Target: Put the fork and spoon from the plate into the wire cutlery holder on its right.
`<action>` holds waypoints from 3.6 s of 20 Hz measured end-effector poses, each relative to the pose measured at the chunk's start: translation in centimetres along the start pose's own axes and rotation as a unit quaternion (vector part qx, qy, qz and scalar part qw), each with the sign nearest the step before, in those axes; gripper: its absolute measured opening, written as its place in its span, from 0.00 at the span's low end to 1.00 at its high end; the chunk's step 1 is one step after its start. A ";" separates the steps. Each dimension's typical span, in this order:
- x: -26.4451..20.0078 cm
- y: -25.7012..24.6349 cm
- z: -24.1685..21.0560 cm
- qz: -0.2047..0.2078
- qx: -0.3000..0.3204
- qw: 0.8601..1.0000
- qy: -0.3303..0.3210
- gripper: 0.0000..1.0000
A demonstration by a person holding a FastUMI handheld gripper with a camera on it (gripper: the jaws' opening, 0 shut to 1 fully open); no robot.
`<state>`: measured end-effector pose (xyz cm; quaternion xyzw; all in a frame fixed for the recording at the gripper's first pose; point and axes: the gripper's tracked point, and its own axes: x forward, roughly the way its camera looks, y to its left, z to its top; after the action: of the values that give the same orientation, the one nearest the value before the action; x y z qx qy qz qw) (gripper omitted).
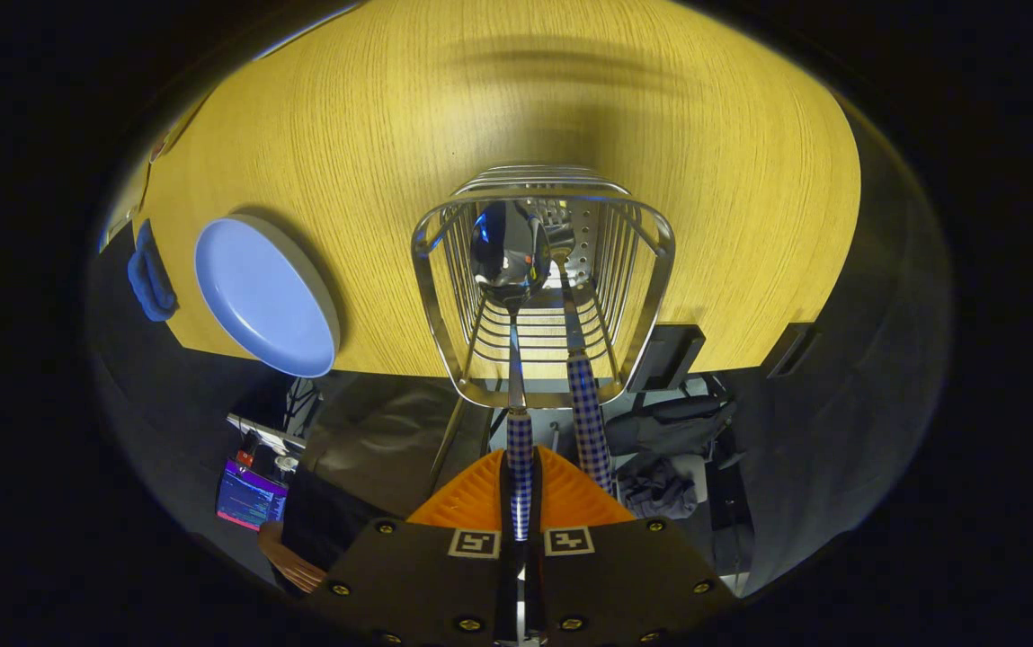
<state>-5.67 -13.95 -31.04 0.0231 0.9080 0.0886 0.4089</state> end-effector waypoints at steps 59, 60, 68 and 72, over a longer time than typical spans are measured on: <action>-22.8 24.5 -14.4 -0.050 -0.077 0.364 -0.927 1.00; -22.7 25.3 -14.5 -0.052 -0.088 0.349 -0.932 1.00; -20.1 27.2 -14.5 -0.073 -0.099 0.367 -0.922 0.99; -20.2 29.2 -14.4 -0.057 -0.117 0.360 -0.924 0.99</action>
<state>-3.87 10.39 -1.55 -0.0092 -0.0599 0.0941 0.9937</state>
